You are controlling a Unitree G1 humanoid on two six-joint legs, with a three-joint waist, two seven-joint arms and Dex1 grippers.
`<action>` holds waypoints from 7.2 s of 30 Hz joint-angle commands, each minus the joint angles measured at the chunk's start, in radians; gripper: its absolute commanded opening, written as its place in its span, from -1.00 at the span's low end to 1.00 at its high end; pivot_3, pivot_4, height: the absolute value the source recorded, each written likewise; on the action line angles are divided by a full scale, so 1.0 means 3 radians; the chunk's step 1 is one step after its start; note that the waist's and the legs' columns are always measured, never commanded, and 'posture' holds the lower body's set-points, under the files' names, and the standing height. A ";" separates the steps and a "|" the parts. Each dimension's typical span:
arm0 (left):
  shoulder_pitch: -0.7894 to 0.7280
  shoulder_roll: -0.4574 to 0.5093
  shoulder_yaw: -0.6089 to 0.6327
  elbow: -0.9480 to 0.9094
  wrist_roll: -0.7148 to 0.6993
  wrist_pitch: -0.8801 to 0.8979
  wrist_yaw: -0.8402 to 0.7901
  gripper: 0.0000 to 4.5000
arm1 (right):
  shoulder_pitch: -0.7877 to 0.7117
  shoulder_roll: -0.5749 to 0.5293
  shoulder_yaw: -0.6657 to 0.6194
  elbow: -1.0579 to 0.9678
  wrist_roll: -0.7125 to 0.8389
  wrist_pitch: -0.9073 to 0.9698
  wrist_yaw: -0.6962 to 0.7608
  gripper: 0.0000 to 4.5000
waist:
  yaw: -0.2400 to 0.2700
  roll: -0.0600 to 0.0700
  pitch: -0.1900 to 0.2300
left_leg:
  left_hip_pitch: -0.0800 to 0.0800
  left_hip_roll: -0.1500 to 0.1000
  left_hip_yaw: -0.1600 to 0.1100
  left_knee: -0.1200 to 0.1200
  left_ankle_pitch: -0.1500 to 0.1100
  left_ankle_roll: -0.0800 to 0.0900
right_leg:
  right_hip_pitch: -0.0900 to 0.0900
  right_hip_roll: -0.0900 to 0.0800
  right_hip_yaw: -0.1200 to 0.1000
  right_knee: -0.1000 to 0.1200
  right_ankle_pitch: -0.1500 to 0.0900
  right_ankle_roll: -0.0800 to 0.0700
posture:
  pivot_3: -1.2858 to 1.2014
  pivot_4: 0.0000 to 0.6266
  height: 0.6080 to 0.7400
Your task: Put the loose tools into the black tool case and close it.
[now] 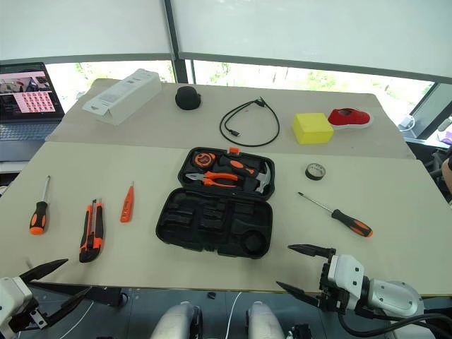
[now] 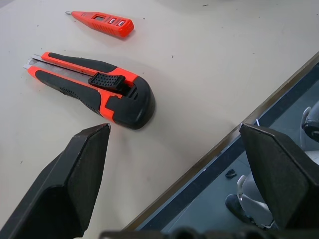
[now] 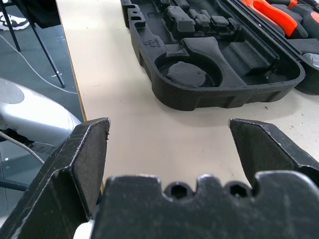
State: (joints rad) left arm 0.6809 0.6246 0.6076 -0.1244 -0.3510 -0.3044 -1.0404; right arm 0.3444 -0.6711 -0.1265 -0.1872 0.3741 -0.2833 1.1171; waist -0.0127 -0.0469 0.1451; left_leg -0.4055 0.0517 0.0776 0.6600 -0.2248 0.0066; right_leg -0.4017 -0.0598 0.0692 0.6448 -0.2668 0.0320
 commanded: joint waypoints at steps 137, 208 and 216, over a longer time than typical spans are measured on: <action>-0.4176 -0.0510 -0.2225 0.1338 0.0276 0.1173 -0.0553 -0.48 | -0.0331 0.0106 -0.1092 -0.0901 0.1033 0.1708 -0.0588 1.00 | 0.0076 0.0022 0.0000 | -0.0023 -0.0012 -0.0044 0.0060 -0.0010 0.0003 | 0.0030 0.0015 -0.0018 0.0008 0.0015 0.0024 | 0.03 -0.52 1.00; -0.1528 0.0260 -0.0745 -0.0736 -0.1254 0.1664 -0.0671 1.00 | -0.3795 -0.0259 0.1948 -0.0004 -0.0427 0.3958 -0.0151 -0.56 | 0.0024 0.0057 0.0008 | -0.0038 -0.0009 -0.0037 0.0028 -0.0014 0.0009 | -0.0020 -0.0003 -0.0004 0.0007 0.0004 0.0019 | 0.03 -0.52 1.00; -0.1426 0.0233 -0.0726 -0.0755 -0.1230 0.1606 -0.0639 1.00 | -0.3814 -0.0279 0.2222 -0.0003 -0.0656 0.4003 -0.0107 -0.56 | -0.0005 0.0056 0.0008 | -0.0041 -0.0009 -0.0035 0.0027 -0.0014 0.0008 | -0.0026 0.0003 -0.0004 0.0010 0.0004 0.0015 | 0.03 -0.52 1.00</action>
State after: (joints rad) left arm 0.2492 0.6977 0.3691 -0.3211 -0.7188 0.1991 -1.2346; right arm -0.7825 -0.7525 0.5447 -0.1620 0.1942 0.9061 1.0873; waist -0.0141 -0.0302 0.1476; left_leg -0.4178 0.0491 0.0670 0.6680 -0.2290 0.0092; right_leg -0.4095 -0.0589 0.0679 0.6477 -0.2657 0.0365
